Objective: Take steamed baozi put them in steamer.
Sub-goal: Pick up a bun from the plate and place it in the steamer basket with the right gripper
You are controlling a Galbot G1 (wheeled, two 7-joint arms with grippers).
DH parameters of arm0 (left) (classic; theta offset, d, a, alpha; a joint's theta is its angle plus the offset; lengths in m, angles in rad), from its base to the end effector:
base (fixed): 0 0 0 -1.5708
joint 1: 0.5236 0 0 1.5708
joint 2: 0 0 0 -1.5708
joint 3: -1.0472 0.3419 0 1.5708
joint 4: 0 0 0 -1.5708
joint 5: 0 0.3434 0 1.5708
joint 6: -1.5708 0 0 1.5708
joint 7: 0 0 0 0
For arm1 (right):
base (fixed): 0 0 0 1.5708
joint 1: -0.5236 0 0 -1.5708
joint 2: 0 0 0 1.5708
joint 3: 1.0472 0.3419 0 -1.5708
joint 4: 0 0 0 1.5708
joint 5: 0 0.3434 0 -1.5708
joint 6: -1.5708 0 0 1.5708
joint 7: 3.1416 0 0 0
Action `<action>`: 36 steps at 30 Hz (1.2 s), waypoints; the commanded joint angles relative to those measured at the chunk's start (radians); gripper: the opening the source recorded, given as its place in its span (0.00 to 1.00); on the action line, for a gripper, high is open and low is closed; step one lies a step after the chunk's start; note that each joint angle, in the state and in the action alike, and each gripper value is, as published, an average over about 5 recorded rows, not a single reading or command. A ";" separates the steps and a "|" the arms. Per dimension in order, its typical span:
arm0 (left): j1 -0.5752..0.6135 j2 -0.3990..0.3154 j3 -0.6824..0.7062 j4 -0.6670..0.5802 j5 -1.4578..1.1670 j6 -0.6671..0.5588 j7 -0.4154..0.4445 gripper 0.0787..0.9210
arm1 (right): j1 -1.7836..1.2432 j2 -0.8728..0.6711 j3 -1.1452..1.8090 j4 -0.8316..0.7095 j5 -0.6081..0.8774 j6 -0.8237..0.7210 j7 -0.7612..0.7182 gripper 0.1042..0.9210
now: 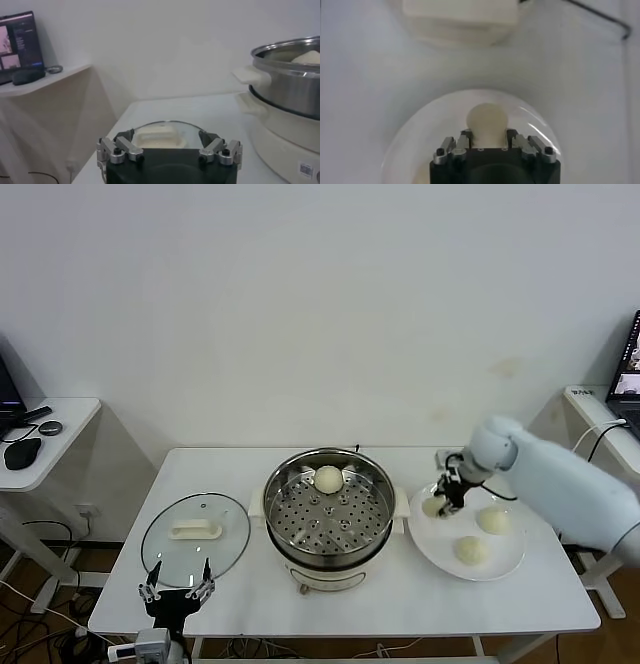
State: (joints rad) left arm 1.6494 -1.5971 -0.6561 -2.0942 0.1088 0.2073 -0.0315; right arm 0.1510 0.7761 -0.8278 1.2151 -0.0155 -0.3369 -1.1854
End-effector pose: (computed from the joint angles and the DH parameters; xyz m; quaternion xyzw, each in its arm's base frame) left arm 0.1460 0.0348 -0.3081 0.0840 -0.9831 -0.0740 0.1450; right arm 0.5354 -0.1093 -0.1341 0.4961 -0.5733 0.5100 0.4063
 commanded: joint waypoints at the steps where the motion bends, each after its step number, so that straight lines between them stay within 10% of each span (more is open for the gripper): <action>1: -0.002 0.001 0.006 -0.030 0.027 0.007 -0.005 0.88 | 0.465 -0.040 -0.355 0.138 0.298 -0.051 -0.037 0.40; 17: 0.005 0.007 0.022 -0.086 0.094 0.021 -0.016 0.88 | 0.697 0.333 -0.572 0.229 0.673 -0.315 0.039 0.40; 36: 0.001 0.025 0.044 -0.086 0.071 0.028 -0.015 0.88 | 0.376 0.729 -0.535 -0.133 0.580 -0.389 0.173 0.41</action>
State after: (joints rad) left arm 1.6520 -1.5744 -0.6141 -2.1756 0.1792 0.2334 -0.0468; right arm 0.6258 1.3387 -1.3429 1.2009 0.5813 -0.6861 -1.0584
